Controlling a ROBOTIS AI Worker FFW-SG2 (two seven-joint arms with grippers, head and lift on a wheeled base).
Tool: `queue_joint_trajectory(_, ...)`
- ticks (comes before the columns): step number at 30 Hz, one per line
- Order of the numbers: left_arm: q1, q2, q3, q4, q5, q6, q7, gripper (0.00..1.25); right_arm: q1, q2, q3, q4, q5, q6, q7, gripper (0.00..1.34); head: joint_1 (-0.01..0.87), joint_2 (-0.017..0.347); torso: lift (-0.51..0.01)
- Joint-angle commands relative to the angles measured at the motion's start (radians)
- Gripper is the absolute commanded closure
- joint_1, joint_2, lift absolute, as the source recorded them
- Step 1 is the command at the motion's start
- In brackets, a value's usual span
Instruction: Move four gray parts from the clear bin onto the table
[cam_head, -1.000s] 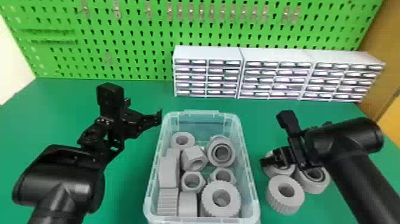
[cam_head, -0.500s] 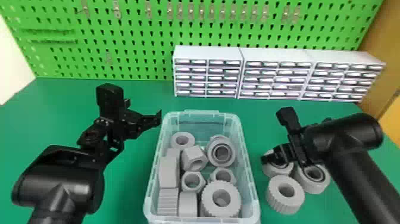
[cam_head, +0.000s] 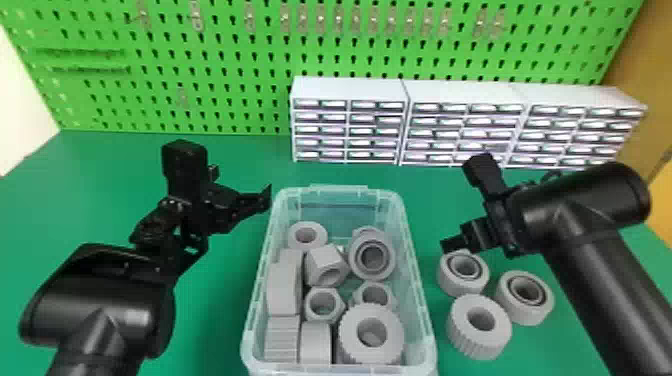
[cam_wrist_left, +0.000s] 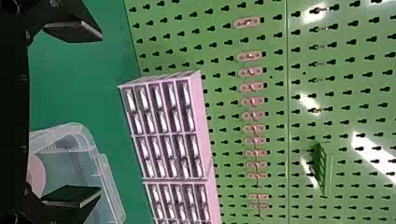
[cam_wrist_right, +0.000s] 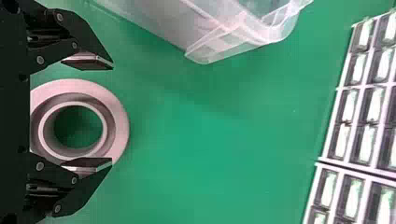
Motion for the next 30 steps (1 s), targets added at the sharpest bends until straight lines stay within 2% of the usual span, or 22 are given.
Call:
queue_joint_trajectory(1, 0.001, 0.0, 0.0, 0.0, 0.0, -0.001, 0.0, 0.13, -0.017, -0.007, 0.037, -0.056, 0.019, 0.036, 0.0, 0.52, 0.686, 0.026, -0.05)
queue_joint_trajectory(6, 0.0, 0.0, 0.005, 0.0, -0.002, -0.001, 0.0, 0.13, -0.041, -0.01, 0.098, -0.116, 0.043, 0.068, 0.0, 0.52, 0.686, 0.026, -0.05)
queue_joint_trajectory(18, 0.001, 0.0, 0.005, 0.0, -0.005, 0.001, 0.0, 0.13, -0.109, -0.009, 0.264, -0.202, 0.054, 0.165, 0.0, 0.52, 0.686, 0.026, -0.05)
queue_joint_trajectory(26, 0.009, 0.0, 0.008, 0.0, -0.008, 0.001, 0.0, 0.13, -0.1, 0.023, 0.312, -0.287, 0.048, 0.24, 0.0, 0.52, 0.686, 0.026, -0.05)
queue_joint_trajectory(30, 0.014, 0.0, 0.012, 0.0, -0.011, 0.001, 0.0, 0.13, -0.069, 0.031, 0.315, -0.36, 0.034, 0.292, 0.0, 0.52, 0.686, 0.026, -0.05)
